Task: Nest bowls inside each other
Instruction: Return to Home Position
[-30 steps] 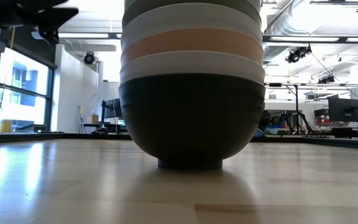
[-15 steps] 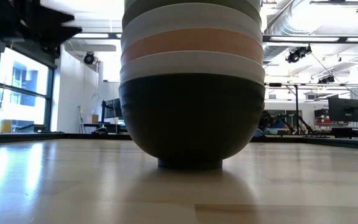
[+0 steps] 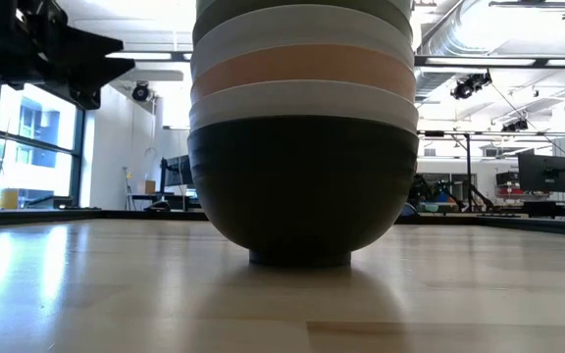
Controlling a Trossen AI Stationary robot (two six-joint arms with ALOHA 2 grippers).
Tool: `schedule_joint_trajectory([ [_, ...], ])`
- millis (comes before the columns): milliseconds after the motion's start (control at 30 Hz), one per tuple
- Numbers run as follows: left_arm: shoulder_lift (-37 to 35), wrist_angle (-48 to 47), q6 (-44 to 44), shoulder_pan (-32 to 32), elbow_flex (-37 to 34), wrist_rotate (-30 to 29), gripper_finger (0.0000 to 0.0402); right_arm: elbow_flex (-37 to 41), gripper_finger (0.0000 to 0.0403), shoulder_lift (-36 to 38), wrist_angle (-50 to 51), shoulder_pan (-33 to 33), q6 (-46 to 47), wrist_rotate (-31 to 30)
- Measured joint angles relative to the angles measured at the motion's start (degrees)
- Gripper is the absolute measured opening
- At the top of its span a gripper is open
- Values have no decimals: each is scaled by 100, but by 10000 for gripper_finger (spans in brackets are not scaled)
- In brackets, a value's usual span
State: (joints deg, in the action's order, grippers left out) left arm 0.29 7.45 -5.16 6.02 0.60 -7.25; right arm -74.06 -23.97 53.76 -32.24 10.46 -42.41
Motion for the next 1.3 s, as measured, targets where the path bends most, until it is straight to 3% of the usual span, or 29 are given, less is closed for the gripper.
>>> schedule_joint_trajectory([
  [333, -4, -263, -42, -2, 11, -34, 177, 0, 110, 2, 21, -1, 159, 110],
  [567, -4, -297, -294, -2, 11, -76, 177, 0, 110, 2, 325, -1, 728, 1019],
  [700, -4, -280, -323, -2, 11, -128, 177, 11, 110, 2, 606, 1, 895, 1229],
  [933, -4, -326, -766, -2, 11, -611, 177, 473, 110, 13, 1725, -1, 1298, 1408],
  [1100, -4, -294, -861, -2, 11, -516, 177, 743, 110, 13, 2655, 1, 1864, 1268],
  [1300, -4, -289, -1116, -2, 11, -292, 177, 1392, 110, 467, 2258, -1, 1191, 1067],
])
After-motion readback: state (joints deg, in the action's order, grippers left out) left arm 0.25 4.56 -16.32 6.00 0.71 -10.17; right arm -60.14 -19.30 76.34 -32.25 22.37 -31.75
